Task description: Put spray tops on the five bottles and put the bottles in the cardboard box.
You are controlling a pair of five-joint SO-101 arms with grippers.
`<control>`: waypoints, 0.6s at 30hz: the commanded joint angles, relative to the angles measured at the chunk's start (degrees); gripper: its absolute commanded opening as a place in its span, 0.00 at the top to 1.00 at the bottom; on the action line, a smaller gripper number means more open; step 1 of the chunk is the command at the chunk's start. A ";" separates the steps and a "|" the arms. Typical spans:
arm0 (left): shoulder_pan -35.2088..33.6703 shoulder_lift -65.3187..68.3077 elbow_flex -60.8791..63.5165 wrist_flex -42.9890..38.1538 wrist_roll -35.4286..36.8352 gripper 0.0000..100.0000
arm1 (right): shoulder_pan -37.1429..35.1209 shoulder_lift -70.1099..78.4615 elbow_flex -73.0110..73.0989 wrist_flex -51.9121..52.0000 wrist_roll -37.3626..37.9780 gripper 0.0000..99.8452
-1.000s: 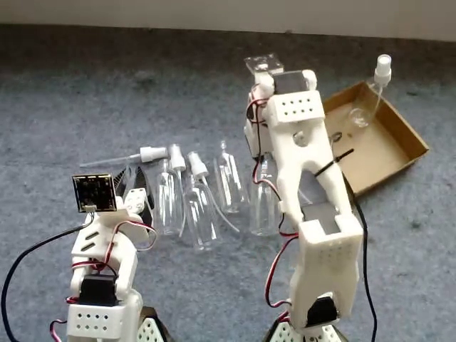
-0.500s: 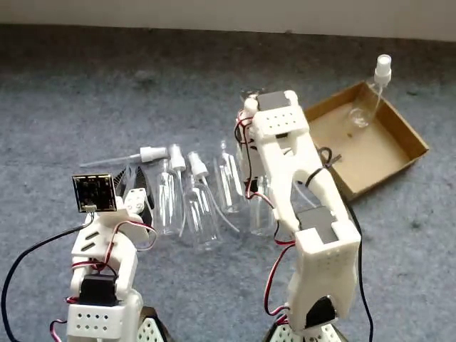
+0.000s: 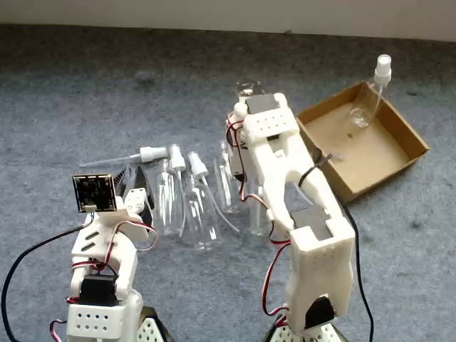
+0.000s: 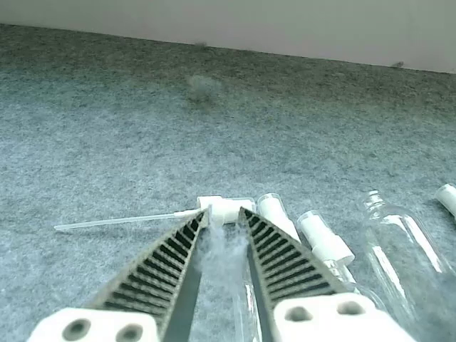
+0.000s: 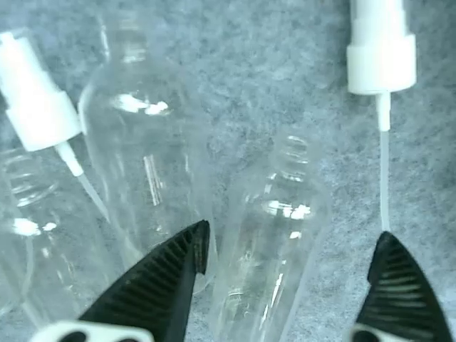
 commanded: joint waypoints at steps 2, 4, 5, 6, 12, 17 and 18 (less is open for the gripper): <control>1.01 -0.13 1.10 -1.14 -0.88 0.96 | 1.36 1.89 -1.19 -0.66 -0.26 0.77; 1.01 -0.13 1.10 -1.14 -0.88 0.96 | 1.36 3.91 -1.27 -1.54 -0.26 0.77; 1.01 -0.13 1.10 -1.14 -0.88 0.96 | 1.36 4.97 -1.27 -1.89 -0.26 0.77; 1.01 -0.13 1.10 -1.14 -0.88 0.96 | 1.54 5.93 -1.27 -2.15 -0.26 0.77; 1.01 -0.13 1.10 -1.14 -0.88 0.96 | 2.33 8.04 -1.71 -2.15 -0.26 0.77; 1.01 -0.13 1.10 -1.14 -0.88 0.96 | 2.33 5.58 -1.89 1.27 -0.26 0.80; 1.01 -0.13 1.10 -1.14 -0.88 0.96 | 2.33 4.62 -1.89 1.45 -0.26 0.83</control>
